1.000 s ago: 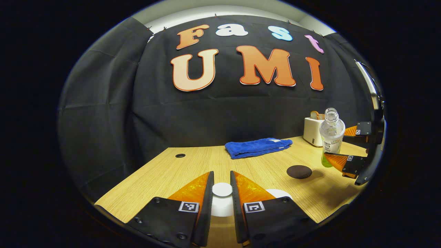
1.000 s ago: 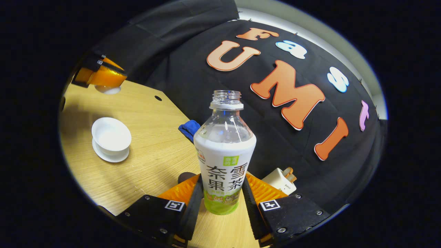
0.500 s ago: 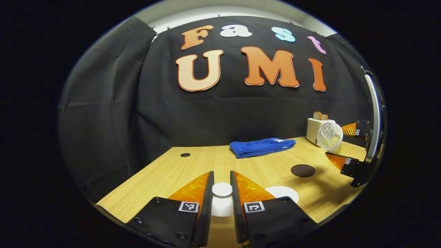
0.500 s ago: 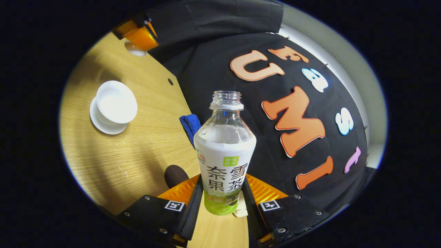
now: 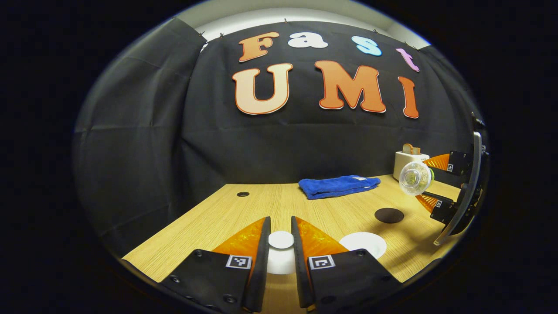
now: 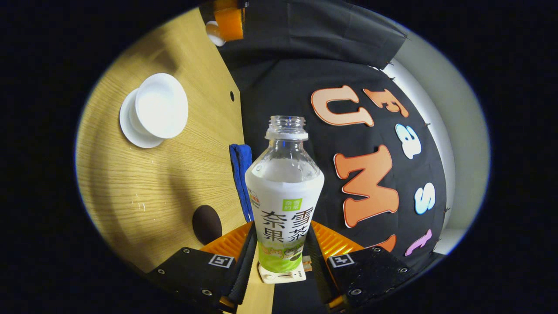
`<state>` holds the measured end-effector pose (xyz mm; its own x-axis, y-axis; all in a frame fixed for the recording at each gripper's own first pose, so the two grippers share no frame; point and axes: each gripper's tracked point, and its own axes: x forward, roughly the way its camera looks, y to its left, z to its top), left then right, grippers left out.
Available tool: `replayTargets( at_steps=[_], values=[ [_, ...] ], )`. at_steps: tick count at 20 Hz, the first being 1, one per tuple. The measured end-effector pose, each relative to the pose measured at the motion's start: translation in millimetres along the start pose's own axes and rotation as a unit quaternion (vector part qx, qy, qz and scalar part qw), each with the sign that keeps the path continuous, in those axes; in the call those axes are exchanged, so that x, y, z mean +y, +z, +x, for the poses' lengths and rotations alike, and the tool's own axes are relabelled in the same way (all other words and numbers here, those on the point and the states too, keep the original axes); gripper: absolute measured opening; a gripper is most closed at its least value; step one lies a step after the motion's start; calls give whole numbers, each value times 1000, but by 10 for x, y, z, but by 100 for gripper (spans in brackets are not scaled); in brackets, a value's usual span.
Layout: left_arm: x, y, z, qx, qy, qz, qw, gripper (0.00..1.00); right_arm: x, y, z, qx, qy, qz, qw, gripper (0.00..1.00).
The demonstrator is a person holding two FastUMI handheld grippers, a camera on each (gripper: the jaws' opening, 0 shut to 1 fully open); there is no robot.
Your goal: Open the teacup lid with one hand, grasp the water bottle and pour water into the teacup with the other hand; after pouring, place the water bottle on the coaster and then close the teacup lid.
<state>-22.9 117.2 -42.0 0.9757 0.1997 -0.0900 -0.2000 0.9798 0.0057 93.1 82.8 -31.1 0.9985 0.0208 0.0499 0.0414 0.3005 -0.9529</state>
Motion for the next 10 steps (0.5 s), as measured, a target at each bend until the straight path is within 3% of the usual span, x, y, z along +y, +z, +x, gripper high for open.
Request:
replayTargets(
  at_steps=[4,5,6,7,10],
  values=[
    [34,21,-39,-5,3,6,1000,34,-67,81,51,-16,-33,-62,997,61],
    [32,24,-43,-6,4,6,1000,32,-74,76,69,-18,-42,-78,996,64],
    [44,18,-43,-6,4,6,1000,34,-65,81,61,-19,-46,-88,995,68],
    [50,13,-41,-6,4,6,1000,34,-58,91,54,-22,-47,-94,994,64],
    [67,-17,-31,-2,4,6,1000,32,-55,127,48,-33,-47,-110,992,67]
  ],
)
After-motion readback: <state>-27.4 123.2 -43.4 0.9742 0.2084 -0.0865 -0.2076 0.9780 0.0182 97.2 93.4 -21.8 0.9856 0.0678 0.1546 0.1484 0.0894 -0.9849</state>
